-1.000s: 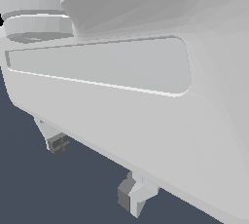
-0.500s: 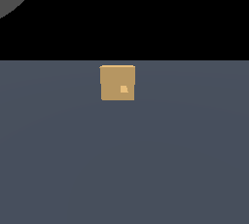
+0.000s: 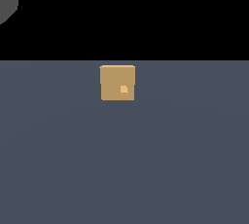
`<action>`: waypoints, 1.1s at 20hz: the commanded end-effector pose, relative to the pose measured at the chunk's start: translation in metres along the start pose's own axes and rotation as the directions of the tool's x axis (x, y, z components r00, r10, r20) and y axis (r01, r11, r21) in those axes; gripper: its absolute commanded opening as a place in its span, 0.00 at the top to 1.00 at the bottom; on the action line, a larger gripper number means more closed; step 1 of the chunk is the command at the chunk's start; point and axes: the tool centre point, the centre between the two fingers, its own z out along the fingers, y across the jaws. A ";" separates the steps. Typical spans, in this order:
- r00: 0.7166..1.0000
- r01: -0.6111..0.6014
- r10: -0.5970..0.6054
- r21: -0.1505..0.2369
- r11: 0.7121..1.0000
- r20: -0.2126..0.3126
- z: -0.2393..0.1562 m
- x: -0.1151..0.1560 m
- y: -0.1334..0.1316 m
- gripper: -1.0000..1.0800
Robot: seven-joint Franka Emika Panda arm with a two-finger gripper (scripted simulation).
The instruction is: Insert the peg into the horizontal hole in a box.
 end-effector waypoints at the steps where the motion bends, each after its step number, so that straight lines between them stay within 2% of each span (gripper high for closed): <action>1: 1.000 -0.002 0.002 0.001 1.000 0.000 0.009 -0.001 -0.001 0.04; 7: 1.000 -0.008 0.008 0.001 1.000 -0.001 0.037 -0.002 -0.001 0.04; 12: 1.000 -0.008 0.008 0.001 1.000 -0.001 0.044 -0.002 -0.001 0.04; 13: 1.000 -0.008 0.008 0.001 1.000 -0.001 0.044 -0.002 -0.001 1.00; 22: 1.000 -0.008 0.008 0.001 1.000 -0.001 0.044 -0.002 -0.001 1.00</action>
